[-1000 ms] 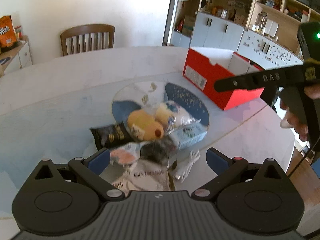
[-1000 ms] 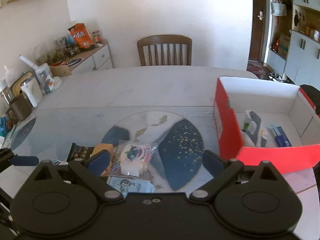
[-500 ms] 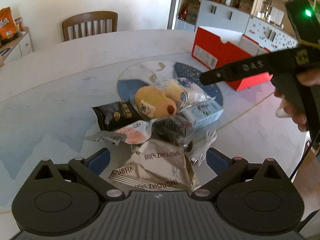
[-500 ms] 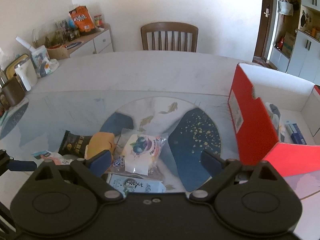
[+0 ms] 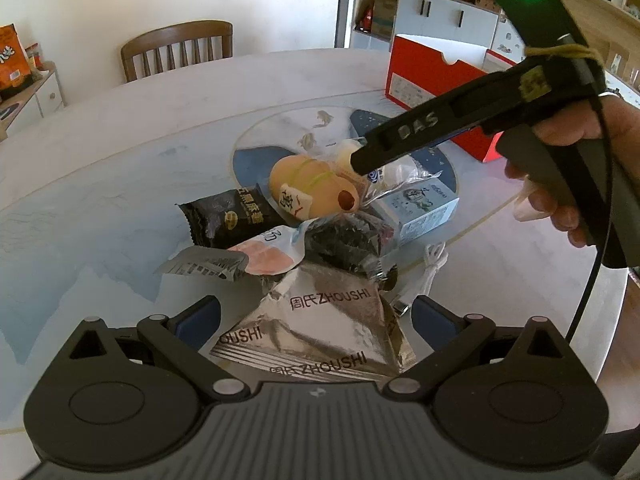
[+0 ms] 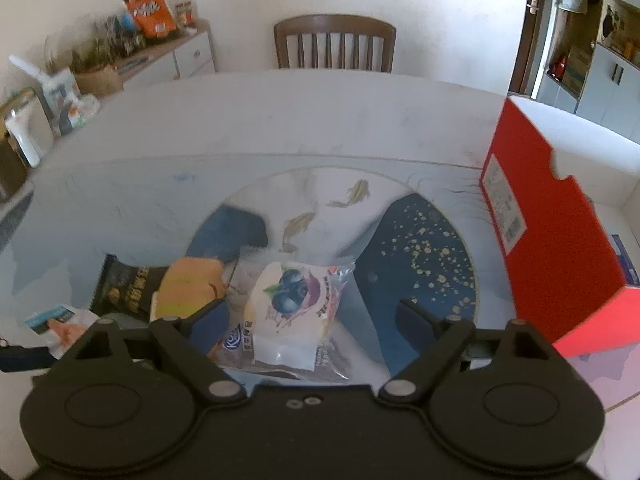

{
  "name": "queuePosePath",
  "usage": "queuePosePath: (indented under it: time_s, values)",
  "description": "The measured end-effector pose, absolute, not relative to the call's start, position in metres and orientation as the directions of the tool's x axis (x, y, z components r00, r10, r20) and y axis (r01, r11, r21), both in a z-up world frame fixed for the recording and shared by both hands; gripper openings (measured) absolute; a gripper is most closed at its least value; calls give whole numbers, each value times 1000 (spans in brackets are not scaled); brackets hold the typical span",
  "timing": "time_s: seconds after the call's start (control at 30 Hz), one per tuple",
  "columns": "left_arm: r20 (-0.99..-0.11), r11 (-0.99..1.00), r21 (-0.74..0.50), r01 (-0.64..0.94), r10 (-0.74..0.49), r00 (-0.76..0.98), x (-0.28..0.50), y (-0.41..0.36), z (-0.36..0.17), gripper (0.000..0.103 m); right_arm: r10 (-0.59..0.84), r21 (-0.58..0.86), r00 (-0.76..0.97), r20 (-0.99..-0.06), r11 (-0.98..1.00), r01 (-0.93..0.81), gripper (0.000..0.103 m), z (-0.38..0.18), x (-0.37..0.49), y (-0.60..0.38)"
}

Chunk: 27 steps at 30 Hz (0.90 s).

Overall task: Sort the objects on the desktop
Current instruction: 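Grasp the silver ZHOUSHI bag with left gripper while right grasps blueberry bread bag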

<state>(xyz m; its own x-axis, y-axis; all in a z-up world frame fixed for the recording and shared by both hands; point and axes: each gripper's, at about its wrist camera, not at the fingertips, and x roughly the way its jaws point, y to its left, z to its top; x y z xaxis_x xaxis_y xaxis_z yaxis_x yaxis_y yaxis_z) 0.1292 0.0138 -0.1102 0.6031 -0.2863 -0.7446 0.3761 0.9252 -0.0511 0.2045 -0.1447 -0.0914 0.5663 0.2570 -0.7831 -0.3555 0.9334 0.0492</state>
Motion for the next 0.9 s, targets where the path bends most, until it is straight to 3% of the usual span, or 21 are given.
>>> queuePosePath:
  time_s: [0.23,0.9]
  values:
    - [-746,924,-34,382,-277,605,130,13,-113,101,226,10,557,-799,931,-364,83,-100,211,-133]
    - [-750,928,-50,370,-280,599,128,14,-111,74,252,30,531,-809,920,-391,54,-100,212,-129]
